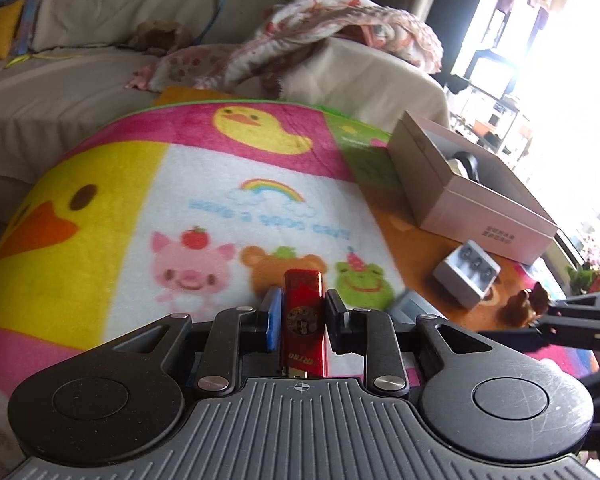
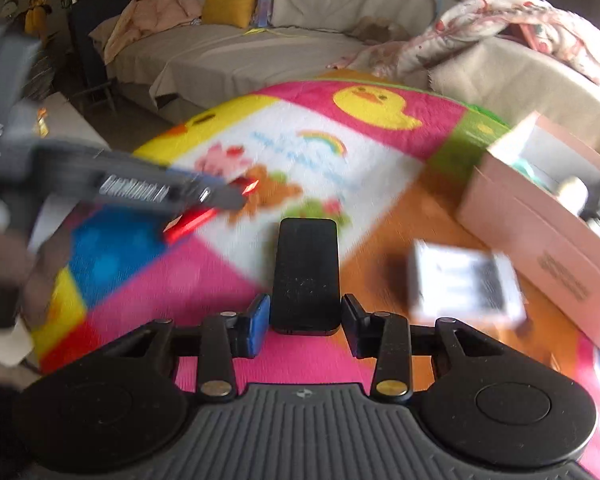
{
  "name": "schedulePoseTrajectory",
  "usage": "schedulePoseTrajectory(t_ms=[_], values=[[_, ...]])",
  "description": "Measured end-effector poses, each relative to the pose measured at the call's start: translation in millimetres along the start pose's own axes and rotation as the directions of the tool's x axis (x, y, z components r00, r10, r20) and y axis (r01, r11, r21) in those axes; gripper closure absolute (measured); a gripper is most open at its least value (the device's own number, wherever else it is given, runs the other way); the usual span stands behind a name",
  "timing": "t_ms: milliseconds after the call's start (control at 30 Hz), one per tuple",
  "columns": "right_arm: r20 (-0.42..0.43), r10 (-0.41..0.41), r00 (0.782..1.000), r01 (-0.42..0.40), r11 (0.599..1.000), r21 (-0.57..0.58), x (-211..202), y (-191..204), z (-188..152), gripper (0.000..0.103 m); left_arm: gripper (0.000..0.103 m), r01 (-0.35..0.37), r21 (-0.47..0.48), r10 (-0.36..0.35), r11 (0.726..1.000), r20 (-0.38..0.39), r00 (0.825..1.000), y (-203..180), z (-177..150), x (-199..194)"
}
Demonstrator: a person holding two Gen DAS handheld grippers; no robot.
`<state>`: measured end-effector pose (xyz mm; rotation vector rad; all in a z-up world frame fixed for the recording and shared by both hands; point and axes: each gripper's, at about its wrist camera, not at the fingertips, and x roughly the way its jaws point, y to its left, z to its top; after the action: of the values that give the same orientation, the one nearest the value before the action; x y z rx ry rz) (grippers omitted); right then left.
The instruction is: Organize rigid objects
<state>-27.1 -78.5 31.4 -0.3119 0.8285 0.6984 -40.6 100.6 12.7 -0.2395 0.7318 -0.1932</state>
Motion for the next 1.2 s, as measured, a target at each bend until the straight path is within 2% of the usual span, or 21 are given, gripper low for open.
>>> schedulePoseTrajectory(t_ms=[100, 200, 300, 400, 467, 500, 567, 633, 667, 800, 833, 967, 1100, 1200], values=[[-0.01, -0.033, 0.999, 0.033, 0.999, 0.019, -19, -13, -20, 0.065, 0.076, 0.004, 0.027, -0.003, 1.0, -0.012, 1.0, -16, 1, 9], [-0.008, -0.122, 0.993, 0.122, 0.992, 0.039, -31, -27, -33, 0.064, 0.076, -0.016, 0.055, 0.018, 0.998, -0.019, 1.0, -31, 1, 13], [0.002, -0.251, 0.968, 0.25, 0.966, 0.061, -37, -41, -43, 0.057, 0.076, -0.009, 0.071, 0.011, 0.997, -0.033, 0.999, -41, 2, 17], [0.004, -0.368, 0.93, 0.367, 0.926, 0.087, -36, -51, -47, 0.053, 0.076, -0.007, 0.091, 0.011, 0.996, -0.043, 0.999, -49, 1, 19], [0.005, -0.403, 0.915, 0.4, 0.91, 0.111, -36, -56, -48, 0.051, 0.076, -0.012, 0.098, 0.017, 0.995, -0.045, 0.999, -52, 1, 19], [0.009, -0.384, 0.923, 0.38, 0.915, 0.134, -38, -59, -48, 0.051, 0.076, -0.016, 0.1, 0.02, 0.995, -0.045, 0.999, -52, 1, 19], [0.024, -0.283, 0.959, 0.273, 0.942, 0.196, -44, -64, -50, 0.044, 0.076, -0.018, 0.104, 0.022, 0.994, -0.045, 0.999, -53, 0, 20], [0.047, -0.189, 0.981, 0.174, 0.958, 0.229, -47, -61, -50, 0.027, 0.076, -0.018, 0.102, 0.023, 0.995, -0.045, 0.999, -52, 1, 20], [0.056, -0.165, 0.985, 0.148, 0.963, 0.226, -47, -58, -50, 0.025, 0.076, -0.018, 0.102, 0.022, 0.995, -0.044, 0.999, -52, 1, 21], [0.035, -0.148, 0.988, 0.137, 0.968, 0.211, -35, -43, -49, 0.024, 0.076, -0.012, 0.093, 0.016, 0.996, -0.041, 0.999, -51, 1, 20], [0.032, -0.148, 0.989, 0.137, 0.966, 0.221, -31, -40, -48, 0.018, 0.076, -0.007, 0.091, 0.011, 0.996, -0.04, 0.999, -50, 1, 20], [0.054, -0.168, 0.984, 0.151, 0.961, 0.233, -22, -28, -42, 0.015, 0.076, 0.036, 0.072, -0.033, 0.997, -0.034, 0.999, -41, -2, 15], [0.049, -0.213, 0.976, 0.194, 0.946, 0.259, -8, -21, -31, 0.006, 0.076, 0.083, 0.041, -0.082, 0.996, -0.024, 0.996, -29, -6, 11], [0.055, -0.225, 0.973, 0.204, 0.946, 0.253, -1, -20, -27, 0.005, 0.076, 0.094, 0.057, -0.093, 0.994, -0.022, 0.995, -28, -10, 7]])
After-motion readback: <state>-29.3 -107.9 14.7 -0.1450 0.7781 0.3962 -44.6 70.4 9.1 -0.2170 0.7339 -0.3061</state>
